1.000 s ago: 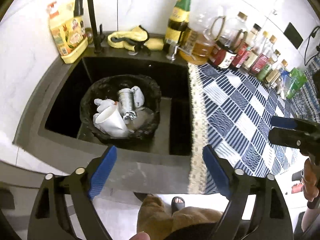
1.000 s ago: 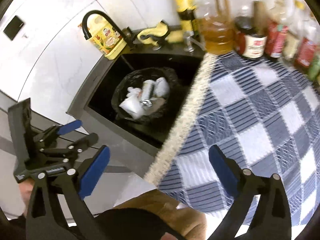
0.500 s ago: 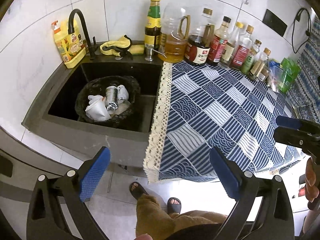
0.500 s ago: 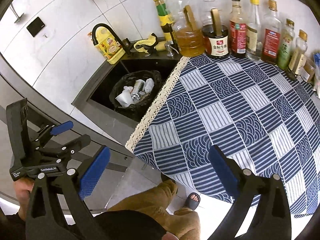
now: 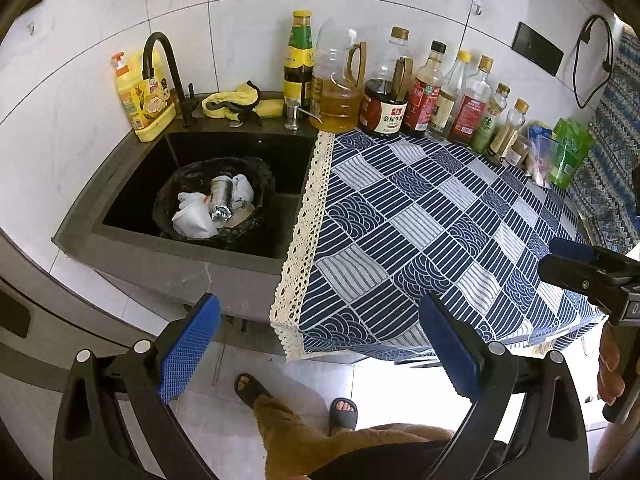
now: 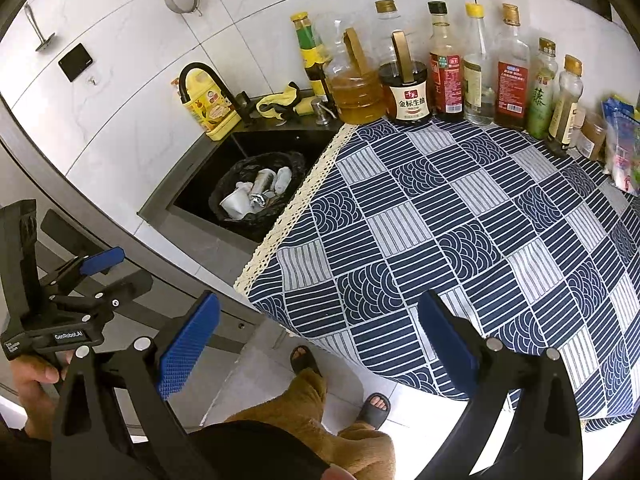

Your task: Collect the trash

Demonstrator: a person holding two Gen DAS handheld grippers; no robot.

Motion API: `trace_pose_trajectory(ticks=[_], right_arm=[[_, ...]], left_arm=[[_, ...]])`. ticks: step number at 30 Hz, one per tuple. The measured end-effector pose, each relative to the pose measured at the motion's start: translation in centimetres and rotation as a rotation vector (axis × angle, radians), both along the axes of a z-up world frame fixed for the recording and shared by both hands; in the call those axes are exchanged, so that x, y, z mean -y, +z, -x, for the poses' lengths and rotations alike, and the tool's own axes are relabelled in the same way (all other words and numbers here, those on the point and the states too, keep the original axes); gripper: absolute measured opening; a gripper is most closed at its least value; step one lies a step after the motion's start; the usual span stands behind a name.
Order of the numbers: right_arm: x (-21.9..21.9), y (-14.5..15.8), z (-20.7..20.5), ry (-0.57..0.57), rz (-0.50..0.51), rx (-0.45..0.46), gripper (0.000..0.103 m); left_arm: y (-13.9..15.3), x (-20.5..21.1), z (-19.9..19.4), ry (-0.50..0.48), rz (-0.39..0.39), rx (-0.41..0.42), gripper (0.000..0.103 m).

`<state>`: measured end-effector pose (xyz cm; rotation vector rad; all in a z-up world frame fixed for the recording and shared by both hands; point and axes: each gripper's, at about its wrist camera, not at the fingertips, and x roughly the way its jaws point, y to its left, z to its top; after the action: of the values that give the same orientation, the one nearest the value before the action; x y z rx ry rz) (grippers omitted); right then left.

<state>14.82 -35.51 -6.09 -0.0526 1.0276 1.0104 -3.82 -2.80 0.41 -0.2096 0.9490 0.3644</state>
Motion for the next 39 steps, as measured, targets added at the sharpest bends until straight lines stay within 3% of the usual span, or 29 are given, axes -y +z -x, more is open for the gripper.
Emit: trace_pose_trajectory(ticks=[19,39], right_arm=[[-0.34,-0.75,0.7,0.025,0.03,-0.006,0.098],[0.4,-0.8,0.22,-0.024,0.052,-0.016,0.098]], left_arm=[[-0.53,-0.29,0.66,0.024,0.018,-0.017,0.096],[-0.67,-0.74,0.69,0.036,0.033,-0.01,0.096]])
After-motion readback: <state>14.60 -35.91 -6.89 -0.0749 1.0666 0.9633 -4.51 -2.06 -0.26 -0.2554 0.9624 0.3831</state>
